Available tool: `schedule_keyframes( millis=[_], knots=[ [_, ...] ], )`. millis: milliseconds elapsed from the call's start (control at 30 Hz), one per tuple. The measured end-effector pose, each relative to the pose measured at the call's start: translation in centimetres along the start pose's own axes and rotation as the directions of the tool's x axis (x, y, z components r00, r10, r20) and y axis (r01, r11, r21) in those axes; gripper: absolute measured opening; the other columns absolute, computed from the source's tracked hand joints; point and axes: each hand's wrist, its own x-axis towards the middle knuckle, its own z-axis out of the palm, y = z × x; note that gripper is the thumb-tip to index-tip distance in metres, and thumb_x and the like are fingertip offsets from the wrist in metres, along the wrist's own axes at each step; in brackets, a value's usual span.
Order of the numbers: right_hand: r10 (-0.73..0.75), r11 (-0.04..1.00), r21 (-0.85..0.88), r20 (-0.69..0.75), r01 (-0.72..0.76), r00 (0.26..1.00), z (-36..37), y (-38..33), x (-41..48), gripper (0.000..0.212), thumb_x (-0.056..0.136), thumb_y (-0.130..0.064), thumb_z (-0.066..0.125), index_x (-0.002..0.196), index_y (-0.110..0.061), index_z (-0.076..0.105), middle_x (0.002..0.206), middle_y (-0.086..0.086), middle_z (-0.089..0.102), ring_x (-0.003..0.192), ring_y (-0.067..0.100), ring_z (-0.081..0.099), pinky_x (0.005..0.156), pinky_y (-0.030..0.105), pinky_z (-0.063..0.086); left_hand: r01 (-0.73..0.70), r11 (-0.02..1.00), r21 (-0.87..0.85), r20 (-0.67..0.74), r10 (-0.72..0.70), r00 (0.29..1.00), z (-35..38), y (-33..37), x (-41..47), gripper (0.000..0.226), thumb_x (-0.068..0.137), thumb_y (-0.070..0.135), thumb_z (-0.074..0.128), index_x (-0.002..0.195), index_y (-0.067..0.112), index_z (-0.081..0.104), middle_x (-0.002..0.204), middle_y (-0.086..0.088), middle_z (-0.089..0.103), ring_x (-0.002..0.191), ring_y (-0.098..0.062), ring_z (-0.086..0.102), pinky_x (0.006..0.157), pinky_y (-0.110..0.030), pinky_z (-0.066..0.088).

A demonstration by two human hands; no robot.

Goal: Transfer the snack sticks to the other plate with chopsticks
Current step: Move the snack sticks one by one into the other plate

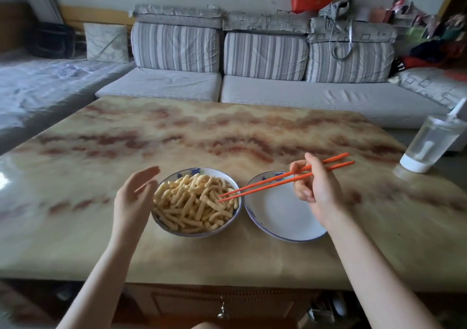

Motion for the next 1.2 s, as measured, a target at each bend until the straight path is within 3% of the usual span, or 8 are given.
schedule_keyframes(
  millis=[167,267,400,533,800,933,1200],
  knots=[
    [-0.002,1.0,0.031,0.006,0.001,1.0,1.1,0.3,-0.1,0.05,0.102,-0.032,0.027,0.067,-0.005,0.051,0.03,-0.003,0.026,0.026,0.007,0.017,0.031,0.015,0.015,0.118,0.993,0.016,-0.056,-0.117,0.992,-1.1,-3.2,-2.6,0.04,0.093,0.004,0.053,0.131,0.015,0.053,0.129,-0.002,0.058,0.113,-0.011,0.056,0.09,-0.022,0.041],
    [-0.01,0.999,0.031,-0.003,0.011,1.0,1.4,0.5,-0.1,0.049,0.101,-0.031,0.028,0.066,-0.005,0.051,0.03,-0.003,0.025,0.026,0.007,0.017,0.032,0.016,0.015,0.165,0.984,-0.072,-0.001,-0.165,0.986,-1.2,-3.4,-2.3,0.043,0.094,0.006,0.052,0.136,0.014,0.048,0.128,0.001,0.057,0.112,-0.011,0.057,0.083,-0.015,0.047],
    [-0.019,1.0,0.013,-0.017,0.02,1.0,1.5,0.9,-0.4,0.049,0.101,-0.029,0.028,0.066,-0.006,0.052,0.031,-0.002,0.024,0.027,0.008,0.016,0.034,0.016,0.014,0.152,0.987,0.056,0.074,-0.156,0.985,-1.3,-3.4,-2.2,0.044,0.093,0.008,0.055,0.135,0.019,0.049,0.115,0.001,0.062,0.105,-0.01,0.057,0.082,-0.015,0.041],
    [-0.045,0.999,-0.026,-0.025,0.044,0.999,1.8,1.4,-0.8,0.047,0.101,-0.029,0.029,0.067,-0.007,0.053,0.033,-0.001,0.025,0.03,0.009,0.016,0.035,0.018,0.015,0.142,0.988,0.068,0.073,-0.147,0.986,-1.5,-3.4,-2.4,0.043,0.093,0.01,0.056,0.135,0.021,0.05,0.113,0.003,0.062,0.106,-0.009,0.057,0.083,-0.015,0.04],
    [-0.089,0.995,-0.047,0.007,0.089,0.996,2.4,1.1,-1.3,0.047,0.102,-0.027,0.029,0.067,-0.005,0.053,0.033,0.0,0.027,0.029,0.01,0.017,0.037,0.018,0.017,0.125,0.988,0.089,0.041,-0.129,0.991,-1.4,-3.4,-2.5,0.042,0.092,0.009,0.055,0.132,0.022,0.053,0.109,0.005,0.063,0.097,0.004,0.056,0.072,0.001,0.039],
    [-0.108,0.99,-0.087,0.025,0.11,0.994,2.4,0.9,-1.8,0.047,0.102,-0.026,0.029,0.067,-0.005,0.052,0.032,0.0,0.028,0.03,0.011,0.018,0.039,0.018,0.015,0.092,0.988,0.124,0.029,-0.097,0.995,-1.2,-3.2,-2.6,0.04,0.092,0.007,0.055,0.13,0.02,0.054,0.112,0.007,0.06,0.104,-0.002,0.055,0.07,0.004,0.036],
    [-0.149,0.98,-0.141,-0.045,0.141,0.988,2.5,1.5,-2.2,0.047,0.102,-0.026,0.03,0.065,-0.007,0.051,0.033,0.0,0.033,0.028,0.01,0.025,0.039,0.018,0.016,0.081,0.981,0.174,0.026,-0.087,0.996,-1.3,-3.6,-2.4,0.037,0.092,0.01,0.056,0.129,0.016,0.058,0.12,0.008,0.06,0.111,-0.003,0.052,0.082,-0.004,0.034]
  ],
)
